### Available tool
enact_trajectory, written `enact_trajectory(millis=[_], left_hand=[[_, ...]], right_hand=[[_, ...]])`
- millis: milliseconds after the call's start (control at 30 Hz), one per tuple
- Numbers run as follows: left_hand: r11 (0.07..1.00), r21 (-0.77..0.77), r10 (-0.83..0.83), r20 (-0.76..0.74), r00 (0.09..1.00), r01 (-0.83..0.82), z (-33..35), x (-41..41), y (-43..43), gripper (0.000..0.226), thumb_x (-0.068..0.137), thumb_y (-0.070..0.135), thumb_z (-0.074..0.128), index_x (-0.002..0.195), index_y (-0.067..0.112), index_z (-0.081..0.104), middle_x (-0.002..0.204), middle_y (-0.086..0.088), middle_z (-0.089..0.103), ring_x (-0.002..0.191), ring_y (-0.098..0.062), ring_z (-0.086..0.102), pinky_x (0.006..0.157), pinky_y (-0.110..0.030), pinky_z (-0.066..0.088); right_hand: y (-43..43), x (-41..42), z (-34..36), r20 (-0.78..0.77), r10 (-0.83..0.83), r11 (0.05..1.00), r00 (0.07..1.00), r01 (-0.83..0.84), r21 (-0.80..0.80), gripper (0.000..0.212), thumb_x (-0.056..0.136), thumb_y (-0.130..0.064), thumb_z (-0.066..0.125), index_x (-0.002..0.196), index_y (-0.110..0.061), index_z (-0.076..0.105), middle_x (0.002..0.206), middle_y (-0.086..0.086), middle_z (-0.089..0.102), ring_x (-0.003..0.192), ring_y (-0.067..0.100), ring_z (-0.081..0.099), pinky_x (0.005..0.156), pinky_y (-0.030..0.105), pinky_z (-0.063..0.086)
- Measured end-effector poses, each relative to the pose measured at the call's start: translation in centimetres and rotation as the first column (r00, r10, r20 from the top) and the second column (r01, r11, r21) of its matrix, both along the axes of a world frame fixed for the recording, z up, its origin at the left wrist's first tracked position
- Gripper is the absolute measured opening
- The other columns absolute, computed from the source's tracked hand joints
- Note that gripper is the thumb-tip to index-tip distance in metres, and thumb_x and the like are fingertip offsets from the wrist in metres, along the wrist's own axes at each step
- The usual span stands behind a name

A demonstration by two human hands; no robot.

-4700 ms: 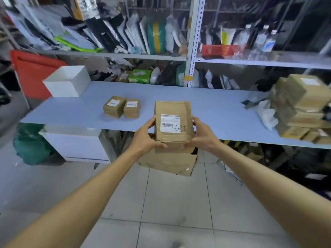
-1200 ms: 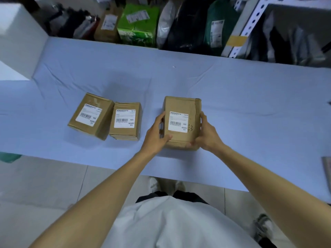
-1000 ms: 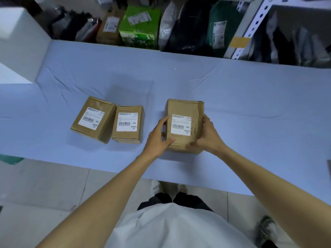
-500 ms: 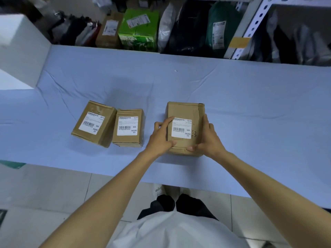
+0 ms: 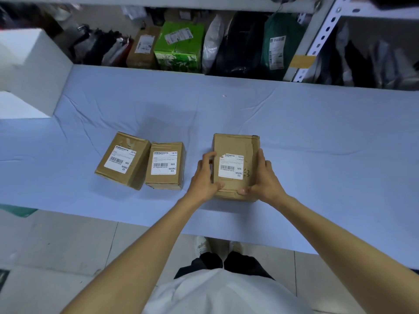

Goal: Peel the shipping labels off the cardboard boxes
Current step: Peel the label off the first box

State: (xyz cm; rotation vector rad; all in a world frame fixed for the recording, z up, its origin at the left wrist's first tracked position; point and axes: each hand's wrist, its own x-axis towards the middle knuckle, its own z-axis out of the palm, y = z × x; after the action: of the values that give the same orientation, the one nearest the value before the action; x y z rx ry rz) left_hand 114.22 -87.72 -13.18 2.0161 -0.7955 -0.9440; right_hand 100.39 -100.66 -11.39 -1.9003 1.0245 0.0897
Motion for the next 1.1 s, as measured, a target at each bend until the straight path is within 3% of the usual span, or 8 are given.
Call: enact_trajectory(millis=[133, 200, 333, 567, 733, 833, 1000, 1100], left_hand=[[0.995, -0.049, 0.086, -0.031, 0.996, -0.087, -0.4, 0.2, 0.1, 0.073, 0.072, 0.008, 0.077, 0.13, 0.034, 0.04, 0.129, 0.0, 0.044, 0.111, -0.012, 0.05, 0.086, -0.021, 0.046], [0.985, -0.078, 0.152, -0.014, 0.988, -0.152, -0.4, 0.3, -0.4, 0.055, 0.076, 0.016, 0.077, 0.121, 0.033, 0.051, 0.124, 0.002, 0.043, 0.109, -0.008, 0.046, 0.091, -0.02, 0.038], [0.96, -0.135, 0.25, 0.023, 0.968, -0.244, -0.3, 0.7, -2.3, 0.023, 0.081, 0.018, 0.075, 0.1, 0.023, 0.064, 0.114, 0.003, 0.049, 0.102, -0.007, 0.05, 0.092, -0.018, 0.038], [0.929, -0.154, 0.353, 0.086, 0.932, -0.337, -0.7, 0.6, -3.6, 0.011, 0.081, 0.015, 0.074, 0.085, 0.023, 0.066, 0.104, 0.001, 0.055, 0.088, -0.005, 0.055, 0.075, -0.002, 0.038], [0.929, -0.149, 0.357, 0.111, 0.927, -0.34, -0.7, 0.5, -4.1, 0.007, 0.086, 0.014, 0.068, 0.084, 0.019, 0.064, 0.103, 0.0, 0.052, 0.088, -0.013, 0.057, 0.085, -0.024, 0.046], [0.938, -0.139, 0.332, 0.105, 0.937, -0.317, -0.7, 0.8, -4.2, 0.002, 0.088, 0.015, 0.066, 0.087, 0.014, 0.064, 0.104, -0.001, 0.05, 0.092, -0.016, 0.059, 0.088, -0.026, 0.047], [0.947, -0.14, 0.298, 0.043, 0.954, -0.289, -0.2, 1.1, -3.5, 0.008, 0.086, 0.01, 0.067, 0.09, 0.014, 0.063, 0.107, 0.0, 0.054, 0.101, -0.017, 0.06, 0.092, -0.028, 0.048], [0.95, -0.189, 0.228, -0.12, 0.966, -0.248, 0.3, 1.3, -1.6, 0.045, 0.079, 0.003, 0.073, 0.117, 0.015, 0.053, 0.122, 0.002, 0.056, 0.115, -0.016, 0.055, 0.098, -0.028, 0.046]], right_hand=[[-0.2, -0.2, 0.1, 0.007, 0.002, 1.0, 1.0, -0.002, 0.022, 0.128, 0.059, -0.01, 0.087, 0.15, -0.026, -0.002, 0.128, 0.008, 0.033, 0.102, 0.021, 0.041, 0.087, 0.033, 0.042], [-0.3, -0.3, 0.2, 0.008, -0.002, 1.0, 1.0, 0.002, 0.031, 0.128, 0.058, -0.01, 0.087, 0.149, -0.026, -0.001, 0.126, 0.007, 0.033, 0.103, 0.021, 0.041, 0.088, 0.035, 0.043], [-0.4, -0.4, -0.1, 0.013, -0.012, 0.999, 1.0, 0.012, 0.033, 0.125, 0.057, -0.009, 0.087, 0.148, -0.027, 0.003, 0.121, 0.005, 0.035, 0.103, 0.022, 0.042, 0.084, 0.033, 0.041], [-0.3, -0.2, -0.1, 0.004, -0.008, 0.999, 1.0, 0.008, 0.038, 0.128, 0.058, -0.01, 0.087, 0.15, -0.026, -0.001, 0.127, 0.008, 0.033, 0.103, 0.021, 0.041, 0.085, 0.033, 0.041], [-0.4, -0.2, -0.1, -0.001, -0.018, 0.999, 1.0, 0.018, 0.042, 0.13, 0.058, -0.012, 0.087, 0.15, -0.027, -0.004, 0.129, 0.007, 0.033, 0.112, 0.027, 0.044, 0.087, 0.035, 0.043], [-0.3, -0.2, -0.2, 0.0, -0.02, 0.999, 1.0, 0.02, 0.037, 0.132, 0.059, -0.012, 0.087, 0.15, -0.027, -0.006, 0.132, 0.008, 0.032, 0.116, 0.029, 0.045, 0.088, 0.035, 0.044], [-0.4, -0.2, -0.1, -0.011, -0.011, 0.999, 1.0, 0.011, 0.041, 0.133, 0.059, -0.012, 0.088, 0.15, -0.025, -0.008, 0.136, 0.01, 0.03, 0.121, 0.031, 0.043, 0.095, 0.039, 0.044], [-0.6, -0.1, -0.2, -0.011, -0.007, 0.999, 1.0, 0.008, 0.032, 0.134, 0.057, -0.013, 0.09, 0.151, -0.026, -0.005, 0.135, 0.01, 0.032, 0.122, 0.031, 0.043, 0.098, 0.042, 0.044]])
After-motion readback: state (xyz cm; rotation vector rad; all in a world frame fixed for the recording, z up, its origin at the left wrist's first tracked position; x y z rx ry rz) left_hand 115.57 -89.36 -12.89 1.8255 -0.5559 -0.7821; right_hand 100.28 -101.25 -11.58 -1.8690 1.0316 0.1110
